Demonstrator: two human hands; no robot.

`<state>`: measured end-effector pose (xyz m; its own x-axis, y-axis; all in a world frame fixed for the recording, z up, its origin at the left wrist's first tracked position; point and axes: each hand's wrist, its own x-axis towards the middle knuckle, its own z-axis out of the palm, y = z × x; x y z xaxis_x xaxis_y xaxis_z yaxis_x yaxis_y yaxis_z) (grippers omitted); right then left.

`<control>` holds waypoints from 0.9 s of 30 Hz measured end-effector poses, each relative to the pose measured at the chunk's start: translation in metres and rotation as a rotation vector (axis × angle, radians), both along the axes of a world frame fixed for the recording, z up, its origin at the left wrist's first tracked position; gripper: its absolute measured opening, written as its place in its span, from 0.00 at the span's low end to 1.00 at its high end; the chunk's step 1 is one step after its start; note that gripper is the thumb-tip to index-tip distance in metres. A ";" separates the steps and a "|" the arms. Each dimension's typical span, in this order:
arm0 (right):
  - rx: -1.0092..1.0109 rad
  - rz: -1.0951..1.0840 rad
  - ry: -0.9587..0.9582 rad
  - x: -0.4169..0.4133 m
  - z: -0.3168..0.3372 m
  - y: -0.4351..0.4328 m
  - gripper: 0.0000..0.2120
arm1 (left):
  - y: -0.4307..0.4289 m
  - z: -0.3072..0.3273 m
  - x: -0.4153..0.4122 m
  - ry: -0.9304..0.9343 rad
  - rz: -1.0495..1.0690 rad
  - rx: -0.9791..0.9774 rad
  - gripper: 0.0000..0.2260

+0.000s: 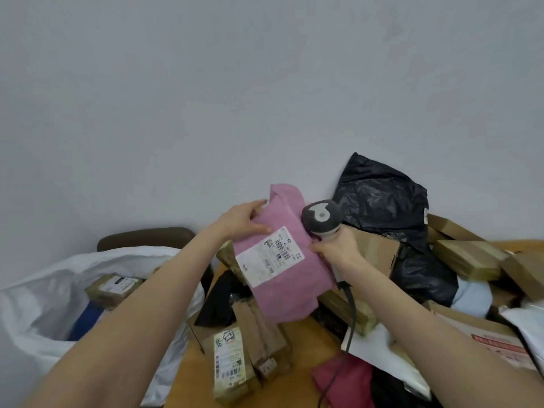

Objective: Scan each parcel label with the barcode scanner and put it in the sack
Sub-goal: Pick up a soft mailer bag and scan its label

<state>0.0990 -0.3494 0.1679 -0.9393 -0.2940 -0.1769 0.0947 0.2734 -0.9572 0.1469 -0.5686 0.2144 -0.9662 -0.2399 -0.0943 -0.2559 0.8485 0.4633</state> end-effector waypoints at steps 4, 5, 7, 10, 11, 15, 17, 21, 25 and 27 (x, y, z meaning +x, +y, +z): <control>0.026 -0.026 0.003 -0.006 -0.003 0.000 0.14 | -0.001 -0.014 0.005 -0.032 0.046 0.078 0.14; 0.010 -0.047 0.007 -0.006 -0.004 0.000 0.14 | 0.000 -0.015 0.005 -0.009 0.077 0.086 0.14; -0.065 -0.112 -0.002 -0.004 -0.004 0.003 0.15 | -0.002 -0.020 0.008 0.047 0.181 0.102 0.15; -0.184 -0.182 -0.083 0.004 -0.009 0.008 0.11 | -0.013 -0.032 0.013 0.168 0.392 0.301 0.14; -0.239 -0.176 -0.129 0.011 -0.011 0.010 0.10 | -0.014 -0.036 0.016 0.205 0.436 0.390 0.11; -0.328 -0.085 -0.266 0.045 -0.021 0.009 0.07 | 0.001 -0.049 0.022 0.323 0.588 0.666 0.09; -0.336 -0.056 -0.293 0.060 -0.025 0.007 0.07 | 0.005 -0.059 0.021 0.350 0.631 0.721 0.07; -0.329 -0.018 -0.284 0.076 -0.032 0.002 0.07 | 0.008 -0.075 0.021 0.381 0.718 0.839 0.05; -0.282 0.018 -0.237 0.082 -0.033 -0.001 0.07 | 0.009 -0.080 0.023 0.366 0.735 0.817 0.05; -0.270 0.028 -0.231 0.083 -0.034 -0.001 0.07 | 0.008 -0.082 0.022 0.354 0.754 0.808 0.05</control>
<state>0.1821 -0.3505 0.1344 -0.8746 -0.3839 -0.2963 0.3134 0.0189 -0.9494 0.1693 -0.5608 0.1322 -0.6071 -0.7589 -0.2356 -0.3182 -0.0395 0.9472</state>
